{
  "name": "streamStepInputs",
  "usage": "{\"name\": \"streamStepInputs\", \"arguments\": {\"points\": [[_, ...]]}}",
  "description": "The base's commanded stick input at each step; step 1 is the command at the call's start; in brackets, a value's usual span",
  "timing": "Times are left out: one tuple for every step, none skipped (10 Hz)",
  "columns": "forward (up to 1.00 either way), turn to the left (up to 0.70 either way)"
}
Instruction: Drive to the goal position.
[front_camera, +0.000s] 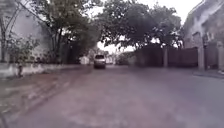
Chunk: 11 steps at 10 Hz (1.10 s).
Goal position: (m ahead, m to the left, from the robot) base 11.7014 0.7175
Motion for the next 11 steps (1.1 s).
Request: {"name": "streamStepInputs", "arguments": {"points": [[1.00, 0.00], [1.00, 0.00], [1.00, 0.00], [1.00, 0.00], [1.00, 0.00], [1.00, 0.00], [1.00, 0.00], [1.00, 0.00], [1.00, 0.00], [1.00, 0.00], [1.00, 0.00]]}}
